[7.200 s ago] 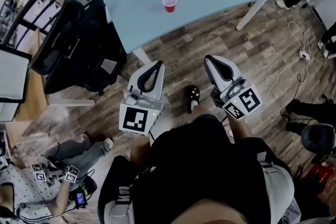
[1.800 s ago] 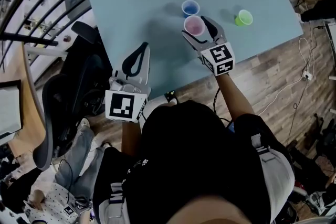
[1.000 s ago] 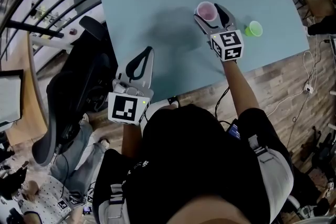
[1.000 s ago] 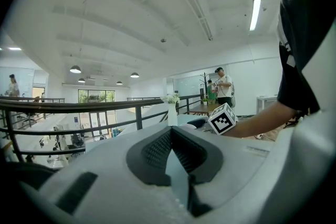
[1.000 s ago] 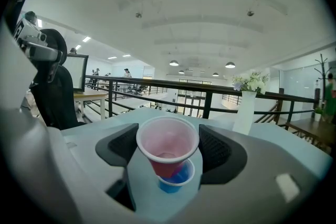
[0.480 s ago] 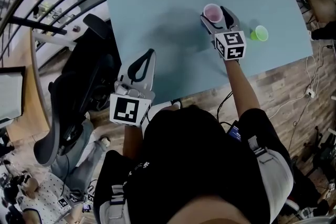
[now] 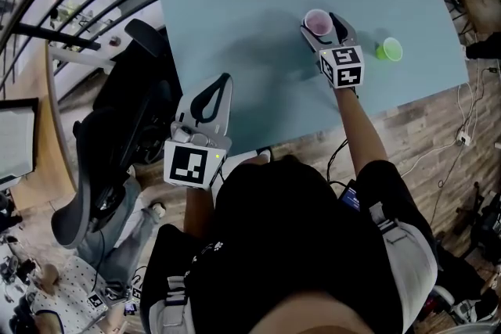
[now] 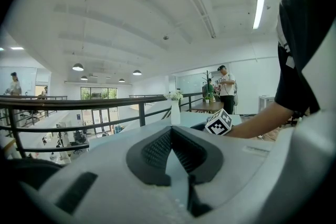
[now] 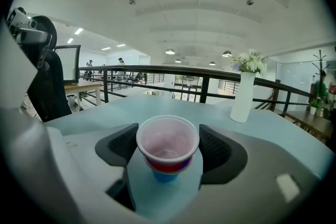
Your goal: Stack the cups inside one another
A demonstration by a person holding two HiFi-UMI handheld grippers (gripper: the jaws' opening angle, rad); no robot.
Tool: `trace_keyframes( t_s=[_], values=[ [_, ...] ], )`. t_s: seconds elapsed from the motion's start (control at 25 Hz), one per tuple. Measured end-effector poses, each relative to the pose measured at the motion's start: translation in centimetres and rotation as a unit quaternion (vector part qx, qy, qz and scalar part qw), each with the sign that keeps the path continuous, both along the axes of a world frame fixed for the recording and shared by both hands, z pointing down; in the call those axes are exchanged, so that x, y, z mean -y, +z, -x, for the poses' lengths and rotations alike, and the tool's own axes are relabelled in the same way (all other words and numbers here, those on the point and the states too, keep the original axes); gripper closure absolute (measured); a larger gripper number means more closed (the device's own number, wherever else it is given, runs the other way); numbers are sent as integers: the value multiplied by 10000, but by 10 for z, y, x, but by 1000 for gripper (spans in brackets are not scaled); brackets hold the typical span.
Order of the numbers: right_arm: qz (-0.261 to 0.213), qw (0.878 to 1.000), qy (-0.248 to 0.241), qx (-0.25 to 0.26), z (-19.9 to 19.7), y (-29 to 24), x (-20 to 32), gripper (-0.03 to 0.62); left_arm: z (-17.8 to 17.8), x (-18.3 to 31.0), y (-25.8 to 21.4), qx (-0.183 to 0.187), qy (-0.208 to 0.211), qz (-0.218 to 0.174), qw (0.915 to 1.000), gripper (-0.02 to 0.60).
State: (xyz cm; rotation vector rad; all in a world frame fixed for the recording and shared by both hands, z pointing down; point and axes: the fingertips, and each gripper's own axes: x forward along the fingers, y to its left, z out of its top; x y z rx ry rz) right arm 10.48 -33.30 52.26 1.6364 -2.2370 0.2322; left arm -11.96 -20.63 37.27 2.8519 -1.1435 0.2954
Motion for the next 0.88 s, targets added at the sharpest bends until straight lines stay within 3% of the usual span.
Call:
trace_keyframes(
  t_s=[0.88],
  values=[
    [319,9995,23,58,-1,30,-1,230,3,0,4,67,-14,32,10000,597]
  ],
)
